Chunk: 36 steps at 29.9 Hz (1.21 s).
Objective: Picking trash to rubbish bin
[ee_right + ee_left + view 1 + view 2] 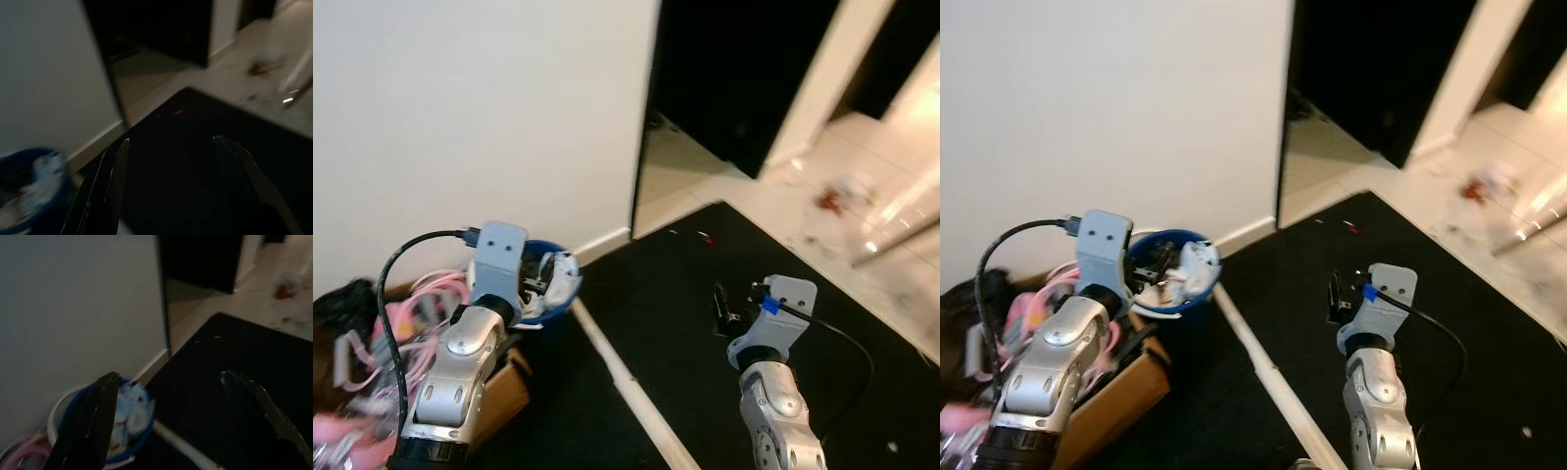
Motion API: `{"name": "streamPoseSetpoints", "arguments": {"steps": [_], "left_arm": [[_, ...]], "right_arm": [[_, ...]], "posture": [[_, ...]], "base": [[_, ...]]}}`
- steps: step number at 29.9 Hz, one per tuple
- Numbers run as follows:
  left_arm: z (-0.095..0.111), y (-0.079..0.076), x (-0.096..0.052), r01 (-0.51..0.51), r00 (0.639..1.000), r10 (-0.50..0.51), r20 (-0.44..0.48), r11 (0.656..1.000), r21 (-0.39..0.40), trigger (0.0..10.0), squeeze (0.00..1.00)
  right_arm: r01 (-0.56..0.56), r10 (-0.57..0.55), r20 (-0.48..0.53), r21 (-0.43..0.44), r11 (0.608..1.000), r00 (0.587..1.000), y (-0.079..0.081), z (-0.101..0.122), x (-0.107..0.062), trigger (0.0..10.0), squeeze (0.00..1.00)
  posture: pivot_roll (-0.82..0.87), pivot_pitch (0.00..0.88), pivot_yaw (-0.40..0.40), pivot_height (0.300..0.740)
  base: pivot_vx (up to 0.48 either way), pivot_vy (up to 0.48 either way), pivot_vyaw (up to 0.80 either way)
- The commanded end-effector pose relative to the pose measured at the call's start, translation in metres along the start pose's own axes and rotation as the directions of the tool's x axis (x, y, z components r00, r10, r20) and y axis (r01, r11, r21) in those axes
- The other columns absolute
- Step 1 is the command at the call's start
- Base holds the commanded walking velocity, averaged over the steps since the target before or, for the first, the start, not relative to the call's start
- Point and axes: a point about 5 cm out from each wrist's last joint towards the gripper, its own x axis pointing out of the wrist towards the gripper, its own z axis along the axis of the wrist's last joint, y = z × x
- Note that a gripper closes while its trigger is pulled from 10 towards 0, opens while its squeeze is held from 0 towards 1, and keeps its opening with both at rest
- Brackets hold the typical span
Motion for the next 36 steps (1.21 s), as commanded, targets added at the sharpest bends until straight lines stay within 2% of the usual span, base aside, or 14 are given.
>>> {"name": "streamPoseSetpoints", "arguments": {"steps": [1,11,36], "left_arm": [[-0.0022,0.0007,-0.0012,0.003,1.0,-0.003,-0.005,1.0,0.009,10.0,0.02],[-0.0023,0.0054,-0.0004,-0.008,1.0,0.008,-0.006,1.0,0.009,10.0,0.02],[-0.002,0.0059,0.0009,-0.007,1.0,0.007,-0.001,1.0,0.013,10.0,0.03]], "right_arm": [[0.011,-0.011,-0.027,-0.006,1.0,1.0,-0.0013,-0.006,-0.0019,10.0,0.0],[0.018,-0.018,-0.023,-0.004,1.0,1.0,-0.002,-0.0054,-0.0014,10.0,0.0],[0.033,-0.033,-0.023,-0.014,0.999,0.999,-0.0056,-0.0056,-0.0018,10.0,0.0]], "posture": [[-0.02,0.125,0.024,0.74],[-0.03,0.112,0.034,0.74],[-0.04,0.111,0.038,0.74]], "base": [[0.0,0.0,-0.8],[0.0,0.0,-0.8],[0.0,0.0,-0.8]]}}
